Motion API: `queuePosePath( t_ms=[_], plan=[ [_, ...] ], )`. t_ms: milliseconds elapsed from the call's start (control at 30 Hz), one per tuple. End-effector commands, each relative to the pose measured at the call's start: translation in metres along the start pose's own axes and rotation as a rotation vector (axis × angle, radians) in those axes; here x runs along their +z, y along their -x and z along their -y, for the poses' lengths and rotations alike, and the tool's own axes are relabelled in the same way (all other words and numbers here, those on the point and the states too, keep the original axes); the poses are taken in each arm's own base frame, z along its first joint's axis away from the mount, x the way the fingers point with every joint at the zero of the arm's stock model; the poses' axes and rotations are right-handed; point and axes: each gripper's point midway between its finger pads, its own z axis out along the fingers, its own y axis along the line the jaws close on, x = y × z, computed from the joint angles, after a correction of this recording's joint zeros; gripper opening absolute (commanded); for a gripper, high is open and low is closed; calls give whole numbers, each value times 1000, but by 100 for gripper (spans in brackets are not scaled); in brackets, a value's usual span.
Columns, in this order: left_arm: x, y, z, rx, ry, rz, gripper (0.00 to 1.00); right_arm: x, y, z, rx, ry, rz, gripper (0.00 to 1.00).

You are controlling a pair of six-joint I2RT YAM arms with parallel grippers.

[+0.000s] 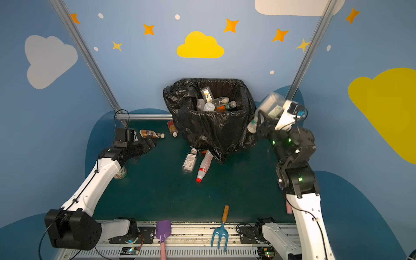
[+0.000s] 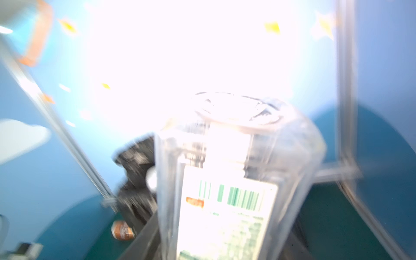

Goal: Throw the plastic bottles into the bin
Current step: 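Lift the clear green-print bottle with the right gripper over the bin and release it, then lower the left gripper onto the brown Nescafe bottle while the right rests beside the bin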

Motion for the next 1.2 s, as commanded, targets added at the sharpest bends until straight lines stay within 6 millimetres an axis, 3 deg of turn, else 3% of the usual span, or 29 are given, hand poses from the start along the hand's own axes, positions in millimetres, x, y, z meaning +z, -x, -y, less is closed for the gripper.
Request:
queuePosePath(
  t_ms=[0,67,133,200,300,433,533,700,867,1033,1167],
  plan=[
    [-1,7,1,33,17,3,100,79,-2,-17,-143,52,4,47],
    [-2,9,3,35,18,2,100,138,-25,-19,-158,54,-119,62],
    [-4,11,3,37,23,-1,100,179,-48,-10,-168,17,-241,80],
    [-8,12,1,47,38,-7,100,192,-51,-4,-170,-17,-290,89],
    [-18,14,-3,56,61,-3,100,180,-25,5,-159,-100,-246,89],
    [-27,17,-6,51,58,20,100,145,13,0,-167,-87,-101,90],
    [-28,22,-6,32,54,23,100,115,15,2,-154,-92,-64,89],
    [-18,28,-6,-4,43,0,99,78,1,20,-162,-160,-121,89],
    [3,39,-19,-114,51,-57,97,47,-19,36,-155,-198,-171,88],
    [34,50,-28,-234,33,-121,96,35,-53,43,-130,-190,-268,88],
    [64,64,-40,-292,67,-133,93,38,-84,43,-83,-151,-342,88]
  ],
)
